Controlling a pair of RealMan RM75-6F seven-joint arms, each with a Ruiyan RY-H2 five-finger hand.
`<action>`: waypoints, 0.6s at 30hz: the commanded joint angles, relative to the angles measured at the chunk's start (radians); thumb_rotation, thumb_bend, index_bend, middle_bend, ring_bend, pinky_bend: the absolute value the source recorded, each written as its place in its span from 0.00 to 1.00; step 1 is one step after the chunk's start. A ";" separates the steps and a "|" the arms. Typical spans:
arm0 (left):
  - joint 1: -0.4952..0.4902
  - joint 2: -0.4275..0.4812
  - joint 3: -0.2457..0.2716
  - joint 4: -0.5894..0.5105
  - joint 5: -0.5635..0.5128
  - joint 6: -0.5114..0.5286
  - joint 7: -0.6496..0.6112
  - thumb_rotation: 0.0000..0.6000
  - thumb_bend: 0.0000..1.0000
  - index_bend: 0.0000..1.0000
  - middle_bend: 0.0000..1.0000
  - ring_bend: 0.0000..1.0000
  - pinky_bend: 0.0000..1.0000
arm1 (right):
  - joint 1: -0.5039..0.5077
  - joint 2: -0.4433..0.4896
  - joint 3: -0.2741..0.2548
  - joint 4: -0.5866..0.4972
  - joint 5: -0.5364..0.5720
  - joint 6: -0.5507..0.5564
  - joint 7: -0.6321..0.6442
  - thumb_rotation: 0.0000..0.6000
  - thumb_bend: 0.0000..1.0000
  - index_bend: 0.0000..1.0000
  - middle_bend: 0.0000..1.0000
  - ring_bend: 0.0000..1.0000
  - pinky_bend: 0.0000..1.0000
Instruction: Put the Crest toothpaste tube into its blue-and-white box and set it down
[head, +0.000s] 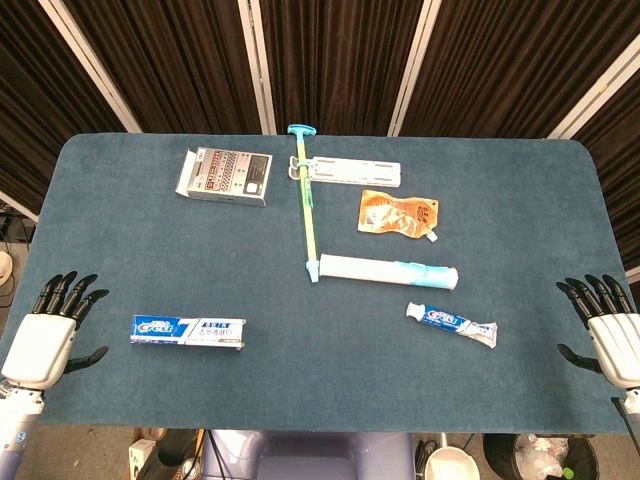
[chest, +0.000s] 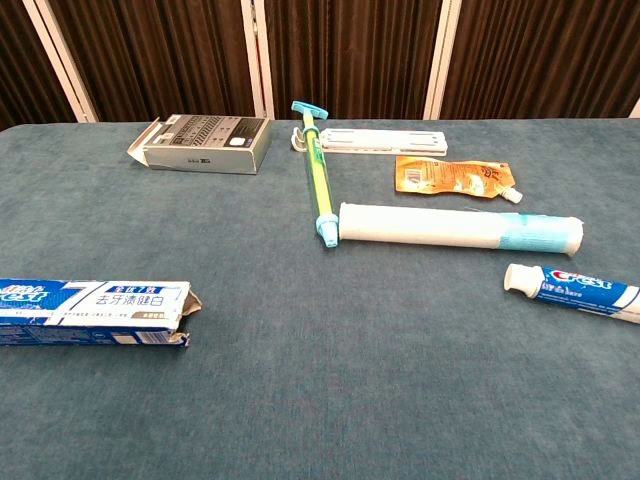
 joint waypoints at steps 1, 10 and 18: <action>-0.003 -0.004 0.003 0.007 -0.004 -0.012 0.004 1.00 0.00 0.21 0.09 0.00 0.00 | 0.002 0.000 -0.002 -0.008 -0.003 -0.002 -0.010 1.00 0.19 0.15 0.17 0.08 0.00; -0.013 -0.011 -0.005 0.023 -0.005 -0.025 -0.009 1.00 0.00 0.21 0.10 0.00 0.00 | 0.004 0.008 -0.005 -0.035 -0.007 -0.009 -0.044 1.00 0.19 0.15 0.17 0.08 0.00; -0.018 0.009 -0.019 0.008 -0.004 -0.016 -0.023 1.00 0.00 0.21 0.10 0.00 0.00 | 0.008 0.029 -0.005 -0.081 -0.012 -0.012 -0.082 1.00 0.19 0.15 0.17 0.08 0.00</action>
